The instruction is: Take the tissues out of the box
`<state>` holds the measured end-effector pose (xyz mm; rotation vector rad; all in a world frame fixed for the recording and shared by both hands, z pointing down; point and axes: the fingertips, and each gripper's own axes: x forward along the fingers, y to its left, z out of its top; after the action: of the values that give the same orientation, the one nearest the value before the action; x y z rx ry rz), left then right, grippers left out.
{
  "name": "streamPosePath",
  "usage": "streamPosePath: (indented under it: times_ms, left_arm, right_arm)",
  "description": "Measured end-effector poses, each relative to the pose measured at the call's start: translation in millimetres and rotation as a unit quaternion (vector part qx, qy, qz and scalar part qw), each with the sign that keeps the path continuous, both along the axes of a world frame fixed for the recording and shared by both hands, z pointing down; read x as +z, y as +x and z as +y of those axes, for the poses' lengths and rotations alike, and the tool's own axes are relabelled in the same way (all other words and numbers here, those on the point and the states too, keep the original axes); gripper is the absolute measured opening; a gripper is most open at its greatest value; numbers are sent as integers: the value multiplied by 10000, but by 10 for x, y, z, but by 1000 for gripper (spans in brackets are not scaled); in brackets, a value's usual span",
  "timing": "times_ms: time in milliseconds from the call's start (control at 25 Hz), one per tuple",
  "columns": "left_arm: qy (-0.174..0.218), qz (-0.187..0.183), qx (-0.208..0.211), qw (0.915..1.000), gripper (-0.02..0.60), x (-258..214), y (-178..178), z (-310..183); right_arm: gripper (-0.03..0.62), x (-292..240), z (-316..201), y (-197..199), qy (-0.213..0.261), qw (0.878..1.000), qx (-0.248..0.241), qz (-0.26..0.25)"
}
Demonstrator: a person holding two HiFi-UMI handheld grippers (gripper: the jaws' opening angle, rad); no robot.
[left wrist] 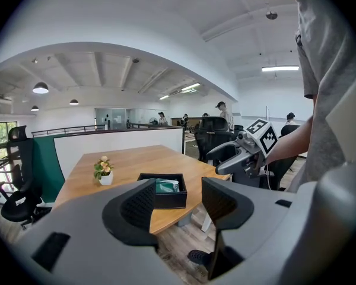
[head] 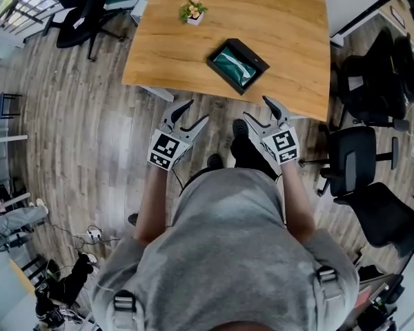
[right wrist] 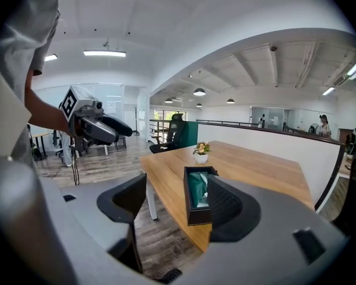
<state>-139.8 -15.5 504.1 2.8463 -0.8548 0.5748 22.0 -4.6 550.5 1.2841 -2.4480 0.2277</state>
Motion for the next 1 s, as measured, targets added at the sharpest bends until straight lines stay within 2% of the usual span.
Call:
streamPosePath:
  times_ms: [400, 680, 880, 1000]
  left_arm:
    - [-100, -42, -365, 9993, 255, 17, 342, -561]
    - [-312, -78, -832, 9960, 256, 94, 482, -740]
    - [-226, -87, -1119, 9934, 255, 114, 574, -865]
    - [-307, -142, -1253, 9915, 255, 146, 616, -873]
  right_arm:
    - [324, 173, -659, 182, -217, 9985, -504, 43]
    - [319, 208, -995, 202, -239, 9942, -1048, 34]
    - [316, 349, -1136, 268, -364, 9897, -1377, 105]
    - [314, 396, -1208, 273, -341, 9869, -1571, 106]
